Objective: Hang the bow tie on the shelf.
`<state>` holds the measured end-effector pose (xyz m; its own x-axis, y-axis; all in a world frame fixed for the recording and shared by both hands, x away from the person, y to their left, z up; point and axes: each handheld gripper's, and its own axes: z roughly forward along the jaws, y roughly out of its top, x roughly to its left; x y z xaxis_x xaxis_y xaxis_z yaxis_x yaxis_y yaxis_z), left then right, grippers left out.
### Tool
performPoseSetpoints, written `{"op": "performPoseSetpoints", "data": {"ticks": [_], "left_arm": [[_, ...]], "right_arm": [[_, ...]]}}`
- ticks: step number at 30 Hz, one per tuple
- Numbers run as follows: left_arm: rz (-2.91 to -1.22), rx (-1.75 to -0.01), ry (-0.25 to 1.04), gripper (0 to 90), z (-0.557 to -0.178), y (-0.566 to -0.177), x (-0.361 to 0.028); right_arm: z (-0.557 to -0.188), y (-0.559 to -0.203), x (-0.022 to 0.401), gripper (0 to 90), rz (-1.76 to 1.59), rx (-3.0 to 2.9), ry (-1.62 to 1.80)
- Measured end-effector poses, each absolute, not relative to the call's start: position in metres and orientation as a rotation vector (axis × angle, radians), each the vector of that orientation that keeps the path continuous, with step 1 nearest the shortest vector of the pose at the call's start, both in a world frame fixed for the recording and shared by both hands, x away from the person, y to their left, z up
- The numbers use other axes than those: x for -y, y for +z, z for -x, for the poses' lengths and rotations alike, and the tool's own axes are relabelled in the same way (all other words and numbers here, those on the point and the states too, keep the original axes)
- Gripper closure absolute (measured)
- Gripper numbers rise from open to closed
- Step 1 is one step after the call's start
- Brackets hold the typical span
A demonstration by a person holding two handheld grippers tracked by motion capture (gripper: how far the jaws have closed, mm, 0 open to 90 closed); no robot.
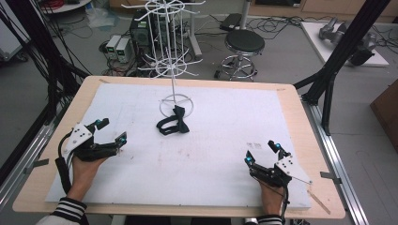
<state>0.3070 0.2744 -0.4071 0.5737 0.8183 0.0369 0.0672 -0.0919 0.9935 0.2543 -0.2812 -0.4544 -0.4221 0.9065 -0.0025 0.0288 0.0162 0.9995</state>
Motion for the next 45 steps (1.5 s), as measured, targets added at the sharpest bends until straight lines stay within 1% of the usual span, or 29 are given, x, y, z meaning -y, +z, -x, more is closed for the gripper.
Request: {"op": "performPoseSetpoints", "data": {"ticks": [7,13,23,28,45], "left_arm": [[-1.624,-0.760,0.715,14.1,-0.318,-0.398,-0.266],[-1.703,-0.737,0.674,14.1,-0.332,-0.390,-0.250],[-1.772,-0.715,0.645,14.1,-0.348,-0.380,-0.230],[-1.816,-0.718,0.640,14.1,-0.356,-0.378,-0.220],[-1.974,-0.697,0.563,14.4,-0.383,-0.383,-0.184]], "right_arm": [[-0.254,-0.454,0.281,10.0,-0.988,-1.554,1.502],[-0.254,-0.454,0.281,10.1,-0.990,-1.555,1.502],[-0.254,-0.454,0.281,10.0,-0.990,-1.556,1.502],[-0.254,-0.454,0.281,10.1,-0.992,-1.554,1.504],[-0.254,-0.454,0.281,10.1,-0.996,-1.554,1.506]]}}
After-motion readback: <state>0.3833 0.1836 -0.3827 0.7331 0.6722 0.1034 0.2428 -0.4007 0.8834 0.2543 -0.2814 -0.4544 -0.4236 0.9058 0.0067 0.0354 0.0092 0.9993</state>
